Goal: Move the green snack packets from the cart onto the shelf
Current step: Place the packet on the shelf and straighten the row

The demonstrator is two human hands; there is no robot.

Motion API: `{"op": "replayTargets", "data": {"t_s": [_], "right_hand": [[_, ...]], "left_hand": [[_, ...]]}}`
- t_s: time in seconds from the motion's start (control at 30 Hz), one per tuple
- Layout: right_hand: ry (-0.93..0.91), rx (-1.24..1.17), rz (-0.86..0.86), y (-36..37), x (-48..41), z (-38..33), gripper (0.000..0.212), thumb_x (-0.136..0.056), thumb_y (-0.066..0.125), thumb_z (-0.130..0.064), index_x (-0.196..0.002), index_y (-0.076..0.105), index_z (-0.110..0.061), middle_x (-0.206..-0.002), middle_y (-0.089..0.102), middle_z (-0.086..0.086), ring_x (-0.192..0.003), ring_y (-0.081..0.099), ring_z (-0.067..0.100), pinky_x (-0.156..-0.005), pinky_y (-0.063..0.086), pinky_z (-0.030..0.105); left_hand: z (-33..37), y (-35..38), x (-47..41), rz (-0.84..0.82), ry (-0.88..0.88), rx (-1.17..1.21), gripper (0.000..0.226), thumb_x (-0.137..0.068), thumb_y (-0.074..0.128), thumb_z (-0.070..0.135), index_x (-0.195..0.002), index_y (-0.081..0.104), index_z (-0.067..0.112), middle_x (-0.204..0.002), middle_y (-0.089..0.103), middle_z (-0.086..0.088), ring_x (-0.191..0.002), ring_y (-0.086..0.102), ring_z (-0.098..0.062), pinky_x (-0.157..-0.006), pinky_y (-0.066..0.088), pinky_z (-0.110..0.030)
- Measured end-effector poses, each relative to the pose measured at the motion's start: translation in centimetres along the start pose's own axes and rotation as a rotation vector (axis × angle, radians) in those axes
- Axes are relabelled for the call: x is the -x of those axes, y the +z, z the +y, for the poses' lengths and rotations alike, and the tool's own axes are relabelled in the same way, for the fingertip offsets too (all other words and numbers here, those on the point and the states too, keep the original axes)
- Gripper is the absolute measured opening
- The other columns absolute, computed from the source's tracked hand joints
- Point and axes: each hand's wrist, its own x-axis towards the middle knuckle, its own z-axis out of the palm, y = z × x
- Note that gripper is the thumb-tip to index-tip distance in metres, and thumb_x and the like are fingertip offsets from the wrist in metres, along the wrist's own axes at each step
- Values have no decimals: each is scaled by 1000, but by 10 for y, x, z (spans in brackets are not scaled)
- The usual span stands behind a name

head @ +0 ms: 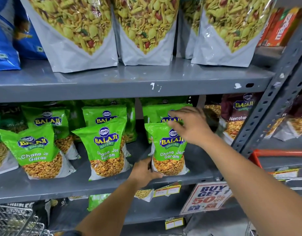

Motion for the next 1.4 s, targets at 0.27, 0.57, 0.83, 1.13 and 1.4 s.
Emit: {"op": "replayTargets", "data": {"t_s": [0.27, 0.57, 0.83, 1.13, 1.4], "right_hand": [[-47, 71, -9, 11, -8, -25, 17, -88, 53, -40, -98, 65, -33, -106, 70, -7, -105, 57, 23, -105, 30, 42], [177, 41, -412, -47, -11, 32, 28, -76, 73, -31, -101, 69, -19, -106, 71, 6, -89, 62, 18, -77, 43, 22], [263, -408, -127, -27, 2, 38, 38, -73, 78, -19, -108, 65, -14, -88, 64, 3, -68, 56, 3, -64, 41, 3], [155, -392, 114, -11, 20, 20, 57, -71, 77, -30, -123, 55, -22, -121, 63, 7, -112, 56, 21, -102, 38, 32], [-306, -132, 39, 5, -25, -95, 24, -83, 60, -23, -106, 68, -21, -108, 70, 7, -100, 63, 27, -87, 41, 25]], "left_hand": [[-1, 1, 0, -16, -21, 26, 44, -63, 85, 31, -103, 66, 26, -97, 75, 12, -88, 67, -2, -81, 53, -26], [1, 1, 0, -23, -4, -9, 45, -68, 83, 28, -109, 64, 24, -102, 74, 7, -91, 67, -7, -77, 48, -21], [4, 1, -1, -47, -38, 45, 46, -69, 83, 20, -110, 63, 23, -101, 73, 10, -84, 63, 2, -72, 45, -12], [-1, 4, 33, 113, 56, 114, 53, -59, 87, 33, -103, 61, 18, -102, 67, -2, -96, 63, -15, -84, 51, -32], [-78, -59, 100, 789, -75, 37, 109, -39, 88, 55, -128, 43, 12, -127, 47, -10, -120, 43, -31, -98, 40, -43]]}}
